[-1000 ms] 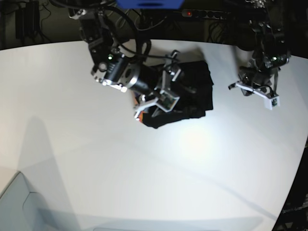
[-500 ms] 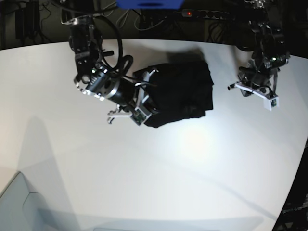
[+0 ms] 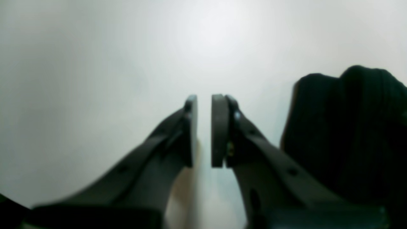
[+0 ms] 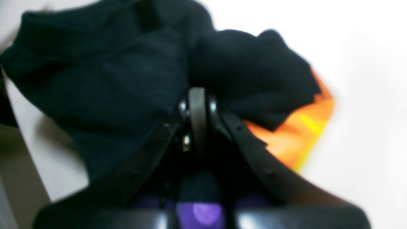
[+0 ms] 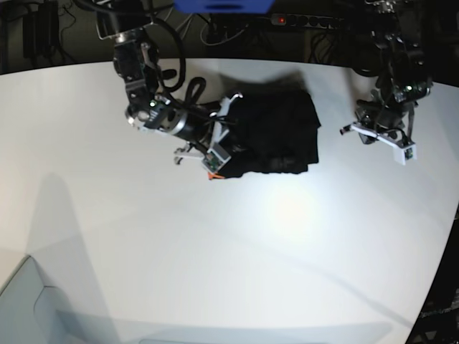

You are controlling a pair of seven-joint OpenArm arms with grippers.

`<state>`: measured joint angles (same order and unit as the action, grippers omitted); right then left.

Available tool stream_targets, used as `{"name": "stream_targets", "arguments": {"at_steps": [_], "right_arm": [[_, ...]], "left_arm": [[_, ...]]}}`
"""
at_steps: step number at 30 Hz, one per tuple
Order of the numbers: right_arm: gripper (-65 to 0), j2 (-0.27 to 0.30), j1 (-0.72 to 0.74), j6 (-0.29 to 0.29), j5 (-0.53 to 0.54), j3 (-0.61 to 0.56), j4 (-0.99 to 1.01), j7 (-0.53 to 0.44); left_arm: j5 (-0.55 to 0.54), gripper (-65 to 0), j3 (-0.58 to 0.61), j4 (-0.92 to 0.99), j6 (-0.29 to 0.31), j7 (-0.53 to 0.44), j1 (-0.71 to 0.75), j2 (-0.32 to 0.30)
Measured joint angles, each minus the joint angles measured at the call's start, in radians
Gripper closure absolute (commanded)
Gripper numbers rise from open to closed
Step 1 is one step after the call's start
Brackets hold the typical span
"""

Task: Layout the t-shirt on the table in an organized manner, then fold the t-shirt properly
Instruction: 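Press and square the folded bundle with the right gripper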

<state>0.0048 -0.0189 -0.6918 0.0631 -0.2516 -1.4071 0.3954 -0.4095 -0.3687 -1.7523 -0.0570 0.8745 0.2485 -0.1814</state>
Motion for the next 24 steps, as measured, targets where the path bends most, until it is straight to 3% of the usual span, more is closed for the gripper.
{"name": "stream_targets", "arguments": {"at_steps": [4, 7, 12, 16, 19, 24], "right_arm": [[0.0, -0.002, 0.008, 0.000, 0.024, -0.008, 0.106, -0.135], [0.0, -0.002, 0.007, 0.000, 0.024, -0.004, 0.106, -0.157], [0.0, 0.000, -0.021, -0.003, -0.018, 0.019, -0.040, -0.090], [-4.9, 0.001, -0.031, 0.001, -0.019, 0.053, -0.169, -0.024], [-12.3, 0.000, -0.029, 0.000, -0.016, 0.053, -0.240, 0.045], [-23.7, 0.000, -0.048, 0.000, -0.014, 0.054, -0.379, 0.111]], "left_arm": [[0.000, -8.4, 0.000, 0.000, 0.000, 0.000, 0.000, -0.002], [0.000, -8.4, 0.000, 0.000, 0.000, 0.000, 0.000, -0.001], [-0.005, -8.6, -0.002, -0.002, 0.000, -0.001, 0.000, 0.000], [-0.137, -9.2, -0.002, -0.002, 0.001, -0.002, 0.000, -0.004], [-0.222, -17.8, -0.002, -0.005, 0.001, 0.000, 0.000, -0.026], [-0.343, -42.8, -0.003, -0.085, 0.007, -0.001, 0.014, -0.034]]}}
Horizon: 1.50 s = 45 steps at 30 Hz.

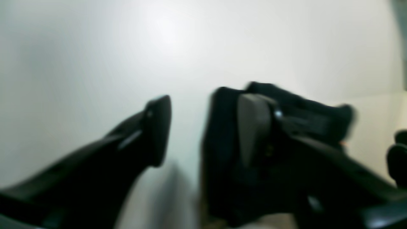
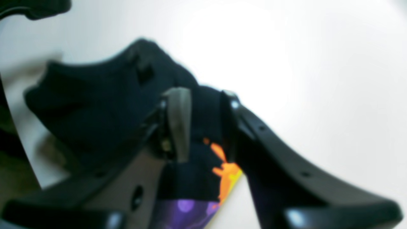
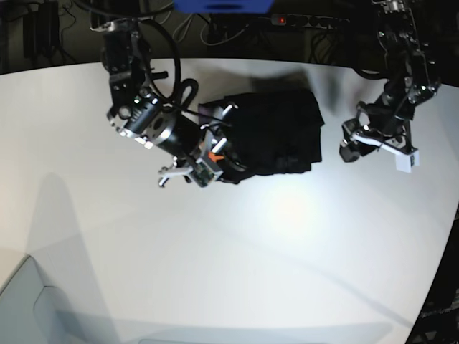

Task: Layout the t-shirt on the table in an organized manner, then fold the t-shirt properly
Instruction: 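Press and square the folded bundle with the right gripper, then push the bundle sides inward with both grippers to square it, then press the folded bundle flat with the left gripper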

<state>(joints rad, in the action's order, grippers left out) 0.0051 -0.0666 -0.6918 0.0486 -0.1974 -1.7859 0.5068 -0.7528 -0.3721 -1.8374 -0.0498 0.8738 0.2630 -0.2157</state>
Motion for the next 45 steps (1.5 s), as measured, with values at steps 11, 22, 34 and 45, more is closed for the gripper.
{"name": "stream_targets", "arguments": {"at_steps": [11, 22, 34, 45], "right_arm": [[-31.5, 0.003, -0.037, -0.002, -0.006, 0.087, -0.084, 0.029], [-31.5, 0.003, -0.038, -0.001, -0.011, 0.133, -0.085, 0.069], [-31.5, 0.019, -0.048, -0.003, -0.003, 0.185, -0.091, 0.060], [-31.4, 0.019, -0.047, -0.003, -0.007, 0.397, -0.152, 0.067]], "left_arm": [[-0.132, -53.4, 0.023, 0.047, 0.001, -0.008, 0.037, 0.005], [-0.158, -53.5, 0.190, 0.190, 0.001, -0.006, -0.046, 0.006], [-0.188, -52.9, 0.227, 0.364, 0.031, -0.056, -0.137, -0.010], [0.099, 0.0, 0.510, 0.402, 0.012, -0.034, -0.281, -0.014]]}}
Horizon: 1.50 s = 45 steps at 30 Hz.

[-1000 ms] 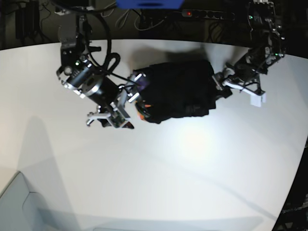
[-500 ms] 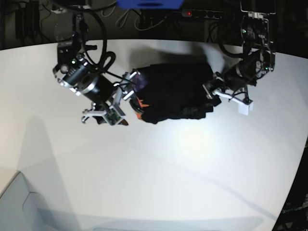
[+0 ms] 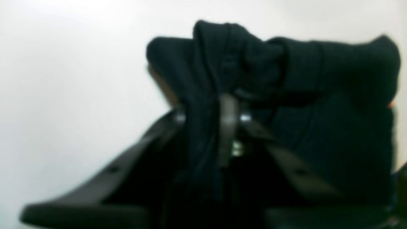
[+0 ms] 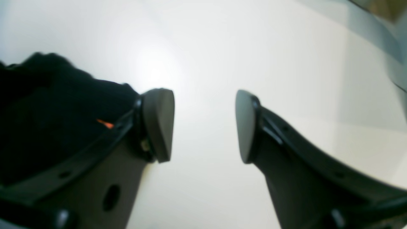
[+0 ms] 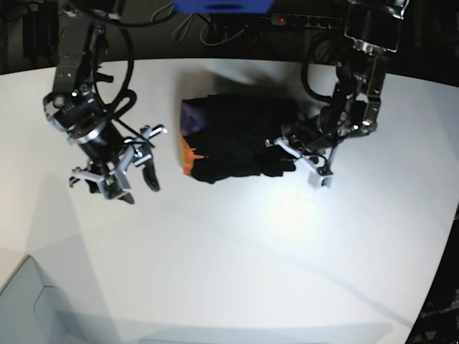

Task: Layout the t-shirt on the table in an organized manner, then fold the t-shirt properly
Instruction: 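Press the folded bundle flat with the left gripper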

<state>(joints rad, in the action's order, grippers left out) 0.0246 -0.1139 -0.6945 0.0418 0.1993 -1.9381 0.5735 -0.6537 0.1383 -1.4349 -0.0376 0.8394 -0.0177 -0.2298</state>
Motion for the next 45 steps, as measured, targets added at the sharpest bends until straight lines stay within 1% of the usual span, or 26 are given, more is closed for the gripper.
{"name": "stream_targets", "arguments": {"at_steps": [1, 2, 4, 6, 7, 8, 9, 11, 12, 14, 15, 16, 18, 20, 23, 25, 26, 28, 30, 32, 34, 37, 45], "right_arm": [[-31.4, 0.000, -0.001, 0.000, 0.001, 0.015, -0.005, -0.001], [-31.4, -0.002, -0.001, 0.000, 0.005, 0.033, -0.008, -0.002], [-31.4, -0.003, 0.000, 0.000, 0.010, 0.081, -0.010, -0.008], [-31.4, -0.003, 0.000, 0.000, 0.007, 0.130, -0.014, -0.004], [-31.4, -0.002, 0.000, 0.000, 0.007, 0.156, -0.015, -0.005], [-31.4, -0.002, 0.000, 0.000, 0.008, 0.178, -0.018, -0.005], [-31.4, -0.003, 0.000, 0.000, 0.008, 0.197, -0.019, -0.005], [-31.4, -0.003, -0.002, 0.000, 0.008, 0.238, -0.021, -0.004], [-31.4, -0.003, -0.001, 0.000, 0.008, 0.256, -0.021, -0.001], [-31.4, -0.003, -0.003, 0.000, 0.008, 0.293, -0.026, -0.002], [-31.4, -0.005, -0.003, 0.000, 0.008, 0.312, -0.026, -0.003], [-31.4, -0.008, -0.005, 0.000, 0.008, 0.331, -0.026, -0.002], [-31.4, -0.008, -0.006, 0.000, 0.008, 0.371, -0.026, -0.002], [-31.4, -0.009, -0.006, 0.000, 0.008, 0.408, -0.026, -0.001], [-31.4, -0.011, -0.019, 0.000, 0.009, 0.466, -0.026, -0.010], [-31.4, -0.011, -0.038, 0.000, 0.007, 0.488, -0.027, 0.000], [-31.4, -0.011, -0.043, 0.000, 0.003, 0.494, -0.027, 0.005], [-31.4, -0.014, -0.053, 0.000, 0.012, 0.516, -0.027, -0.006], [-31.4, -0.014, -0.064, 0.000, 0.011, 0.534, -0.027, -0.009], [-31.4, -0.016, -0.079, 0.000, 0.011, 0.558, -0.027, -0.006], [-31.4, -0.031, -0.078, 0.000, 0.007, 0.588, -0.027, 0.000], [-31.4, -0.053, -0.076, 0.000, 0.008, 0.621, -0.027, -0.001], [-31.4, -0.052, -0.106, 0.000, 0.010, 0.630, -0.027, -0.008]], "left_arm": [[0.027, -0.2, 0.016, 0.002, 0.000, 0.006, -0.014, 0.000], [0.065, -2.1, 0.039, 0.003, 0.000, 0.006, -0.029, 0.000], [0.141, 0.0, 0.085, 0.005, -0.002, 0.007, -0.066, 0.002], [0.183, -0.2, 0.130, 0.011, -0.006, 0.019, -0.105, 0.003], [0.210, -0.2, 0.155, 0.016, 0.007, 0.027, -0.130, 0.002], [0.233, -0.2, 0.181, 0.026, 0.051, 0.026, -0.154, 0.003], [0.247, -0.2, 0.213, 0.049, 0.108, 0.025, -0.187, -0.003], [0.271, -0.2, 0.283, 0.101, 0.240, 0.029, -0.262, 0.000], [0.306, -0.2, 0.324, 0.128, 0.305, 0.022, -0.301, 0.000], [0.361, -0.2, 0.421, 0.177, 0.395, 0.016, -0.373, 0.011], [0.401, -0.2, 0.469, 0.198, 0.435, 0.014, -0.405, 0.016], [0.432, -0.2, 0.505, 0.219, 0.453, 0.017, -0.427, 0.031], [0.518, -0.2, 0.568, 0.252, 0.482, -0.027, -0.463, 0.058], [0.599, -0.2, 0.609, 0.269, 0.495, -0.122, -0.479, 0.081], [0.756, -0.2, 0.662, 0.283, 0.504, -0.256, -0.475, 0.117], [0.836, -0.2, 0.686, 0.306, 0.512, -0.313, -0.474, 0.154], [0.877, -0.2, 0.699, 0.322, 0.510, -0.328, -0.475, 0.176], [0.964, -0.2, 0.739, 0.364, 0.505, -0.328, -0.479, 0.227], [1.046, -0.2, 0.770, 0.402, 0.501, -0.352, -0.480, 0.261], [1.110, -0.2, 0.806, 0.432, 0.494, -0.351, -0.485, 0.286], [1.141, -0.2, 0.833, 0.447, 0.491, -0.351, -0.493, 0.300], [1.151, -0.2, 0.862, 0.454, 0.491, -0.342, -0.504, 0.311], [1.142, -0.5, 0.875, 0.458, 0.504, -0.344, -0.525, 0.331]]}}
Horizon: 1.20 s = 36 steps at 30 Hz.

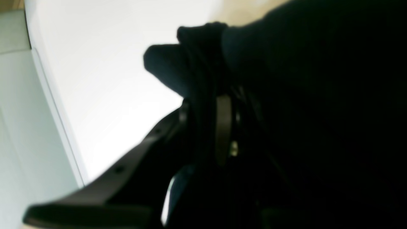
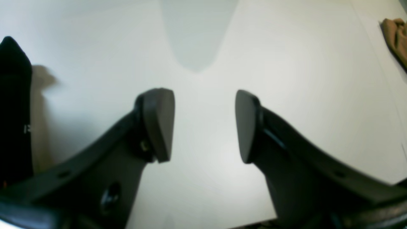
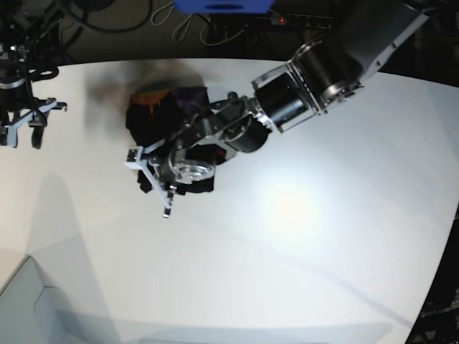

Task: Layout the t-shirt on the table in an organized manner, then fold the t-shirt properly
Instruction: 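Press the folded bundle flat with the left gripper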

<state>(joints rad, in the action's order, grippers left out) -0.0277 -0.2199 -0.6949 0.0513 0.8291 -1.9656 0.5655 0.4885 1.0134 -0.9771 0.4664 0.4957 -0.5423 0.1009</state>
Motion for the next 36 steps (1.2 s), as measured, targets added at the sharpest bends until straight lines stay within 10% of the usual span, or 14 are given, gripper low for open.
{"name": "stream_targets", "arguments": {"at_steps": [5, 14, 24, 30, 36], "right_arm": [[-31.4, -0.006, -0.002, 0.000, -0.002, -0.001, -0.012, -0.002], [-31.4, -0.019, -0.002, 0.000, -0.002, -0.001, -0.013, 0.000], [-31.4, -0.019, -0.003, 0.000, -0.002, -0.001, -0.013, 0.000], [-30.8, -0.019, -0.003, 0.000, -0.001, -0.001, -0.013, 0.000], [-11.0, -0.091, -0.042, 0.000, -0.008, -0.033, -0.018, 0.004]], "left_arm": [[-0.002, -3.6, -0.002, 0.001, 0.008, 0.006, -0.022, -0.001], [0.002, -29.2, -0.006, -0.004, 0.008, 0.001, -0.040, -0.002], [0.000, -29.2, -0.023, -0.229, 0.008, 0.010, -0.073, -0.071], [-0.010, -28.5, -0.268, -0.363, 0.009, 0.109, -0.053, -0.116], [0.006, -6.7, -0.645, -0.546, 0.001, 0.201, 0.103, -0.208]]}}
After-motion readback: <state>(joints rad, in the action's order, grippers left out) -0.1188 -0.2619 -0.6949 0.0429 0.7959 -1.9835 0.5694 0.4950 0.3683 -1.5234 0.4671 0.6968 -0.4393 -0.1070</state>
